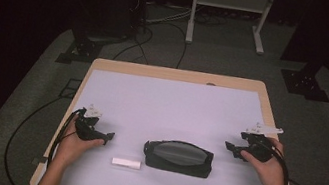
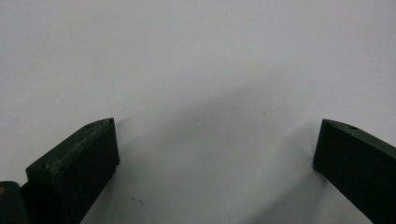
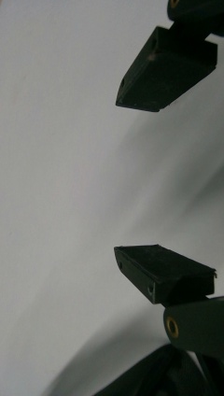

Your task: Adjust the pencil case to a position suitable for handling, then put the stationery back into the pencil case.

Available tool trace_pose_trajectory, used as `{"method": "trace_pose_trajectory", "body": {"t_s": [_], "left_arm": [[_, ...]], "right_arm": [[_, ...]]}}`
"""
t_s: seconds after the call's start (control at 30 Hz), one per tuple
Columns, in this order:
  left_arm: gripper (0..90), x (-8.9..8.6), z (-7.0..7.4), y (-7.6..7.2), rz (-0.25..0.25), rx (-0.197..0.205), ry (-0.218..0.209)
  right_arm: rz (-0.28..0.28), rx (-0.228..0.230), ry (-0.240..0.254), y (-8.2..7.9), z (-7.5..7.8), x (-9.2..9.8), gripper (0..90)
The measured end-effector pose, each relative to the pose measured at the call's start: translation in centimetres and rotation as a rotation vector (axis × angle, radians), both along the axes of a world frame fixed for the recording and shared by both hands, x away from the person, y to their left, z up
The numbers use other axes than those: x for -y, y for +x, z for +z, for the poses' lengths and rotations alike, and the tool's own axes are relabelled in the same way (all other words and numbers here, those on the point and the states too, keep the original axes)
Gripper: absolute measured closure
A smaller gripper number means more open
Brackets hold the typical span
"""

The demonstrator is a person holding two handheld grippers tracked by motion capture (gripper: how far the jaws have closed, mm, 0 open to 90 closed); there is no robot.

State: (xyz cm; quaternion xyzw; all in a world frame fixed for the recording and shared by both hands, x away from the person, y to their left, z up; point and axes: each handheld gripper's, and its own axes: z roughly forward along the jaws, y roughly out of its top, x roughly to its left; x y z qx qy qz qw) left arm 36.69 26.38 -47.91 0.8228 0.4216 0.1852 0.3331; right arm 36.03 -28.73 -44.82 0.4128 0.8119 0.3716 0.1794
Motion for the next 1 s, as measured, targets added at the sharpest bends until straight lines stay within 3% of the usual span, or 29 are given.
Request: {"method": "trace_pose_trajectory", "body": {"t_s": [0.57,0.7,1.0], "left_arm": [[0.4,0.0,0.1,-0.1,-0.003,0.004,0.002],[6.7,0.2,0.4,-0.4,-0.026,0.008,0.004],[23.4,0.4,0.9,-0.9,-0.067,-0.009,-0.005]], "right_arm": [[-0.067,-0.021,-0.077,0.5,-2.0,0.5,22.5],[-0.073,-0.038,-0.090,0.7,-2.5,0.5,22.3],[-0.097,-0.025,-0.023,0.4,-3.3,1.0,20.0]]}}
